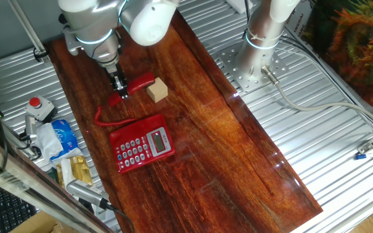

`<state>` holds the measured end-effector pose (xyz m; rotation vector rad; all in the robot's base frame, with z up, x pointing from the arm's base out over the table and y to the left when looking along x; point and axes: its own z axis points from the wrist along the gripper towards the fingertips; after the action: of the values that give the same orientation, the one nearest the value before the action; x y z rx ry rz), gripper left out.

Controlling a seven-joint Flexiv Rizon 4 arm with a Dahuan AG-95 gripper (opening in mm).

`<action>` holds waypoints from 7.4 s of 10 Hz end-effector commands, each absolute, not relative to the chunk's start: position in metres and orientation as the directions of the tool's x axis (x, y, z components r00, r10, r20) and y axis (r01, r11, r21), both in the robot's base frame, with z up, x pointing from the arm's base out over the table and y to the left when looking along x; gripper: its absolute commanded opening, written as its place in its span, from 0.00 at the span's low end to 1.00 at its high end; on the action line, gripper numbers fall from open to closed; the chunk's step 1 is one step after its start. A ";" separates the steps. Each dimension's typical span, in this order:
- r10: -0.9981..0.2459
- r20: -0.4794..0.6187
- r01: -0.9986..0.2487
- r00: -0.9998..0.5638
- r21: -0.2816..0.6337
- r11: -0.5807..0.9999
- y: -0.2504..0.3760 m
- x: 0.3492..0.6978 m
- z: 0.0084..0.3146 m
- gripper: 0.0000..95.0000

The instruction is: Place the handset of the telephone on the corresponding phone cradle

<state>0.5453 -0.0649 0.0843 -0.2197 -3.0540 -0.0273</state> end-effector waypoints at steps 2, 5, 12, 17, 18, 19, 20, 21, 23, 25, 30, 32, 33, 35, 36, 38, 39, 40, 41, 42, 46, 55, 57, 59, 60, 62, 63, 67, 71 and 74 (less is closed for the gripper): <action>0.207 0.063 0.208 -0.976 0.014 0.978 -0.052 0.551 0.091 0.00; 0.224 0.036 0.225 -0.974 0.019 0.974 -0.044 0.560 0.092 0.00; 0.254 0.035 0.255 -0.967 0.017 0.967 -0.008 0.581 0.098 0.00; 0.242 0.014 0.243 -0.970 0.041 0.969 0.025 0.592 0.100 0.00; 0.241 0.011 0.241 -0.971 0.043 0.970 0.030 0.594 0.100 0.00; 0.240 0.011 0.240 -0.971 0.047 0.970 0.034 0.595 0.099 0.00; 0.238 0.013 0.238 -0.971 0.055 0.970 0.037 0.595 0.099 0.00; 0.243 0.015 0.243 -0.970 0.060 0.968 0.040 0.595 0.098 0.00; 0.246 0.014 0.247 -0.969 0.046 0.968 0.045 0.594 0.097 0.00; 0.249 0.024 0.250 -0.968 0.024 0.968 0.050 0.596 0.098 0.00; 0.254 0.032 0.255 -0.967 0.005 0.967 0.064 0.602 0.101 0.00; 0.254 0.034 0.255 -0.967 0.015 0.967 0.066 0.601 0.100 0.00; 0.254 0.034 0.254 -0.967 0.019 0.967 0.066 0.601 0.100 0.00; 0.254 0.026 0.254 -0.967 0.022 0.967 0.068 0.600 0.094 0.00; 0.254 0.018 0.255 -0.967 0.021 0.967 0.069 0.600 0.092 0.00; 0.255 0.009 0.255 -0.967 0.023 0.967 0.070 0.599 0.086 0.00; 0.255 0.006 0.255 -0.967 0.021 0.967 0.071 0.598 0.083 0.00; 0.255 -0.001 0.255 -0.967 0.024 0.967 0.072 0.598 0.080 0.00; 0.255 -0.002 0.255 -0.967 0.027 0.967 0.073 0.597 0.078 0.00; 0.255 -0.003 0.255 -0.967 0.025 0.967 0.073 0.597 0.077 0.00; 0.255 -0.007 0.255 -0.967 0.029 0.967 0.076 0.595 0.071 0.00; 0.256 -0.039 0.255 -0.966 0.046 0.966 0.075 0.578 0.062 0.00; 0.249 -0.040 0.247 -0.968 0.063 0.967 0.075 0.578 0.064 0.00; 0.245 -0.015 0.242 -0.969 0.110 0.964 0.074 0.576 0.064 0.40; 0.242 -0.014 0.239 -0.970 0.122 0.963 0.074 0.575 0.063 0.60; 0.235 -0.014 0.232 -0.972 0.123 0.965 0.074 0.575 0.063 0.80; 0.233 -0.015 0.230 -0.972 0.121 0.966 0.074 0.575 0.063 0.80; 0.217 -0.006 0.216 -0.976 0.105 0.971 0.074 0.575 0.064 1.00; 0.143 0.027 0.143 -0.989 -0.026 0.989 0.072 0.578 0.080 1.00; 0.109 0.070 0.104 -0.992 -0.067 0.992 0.071 0.579 0.088 0.60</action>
<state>0.5781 0.0713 0.0855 -0.1857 -3.0814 0.0860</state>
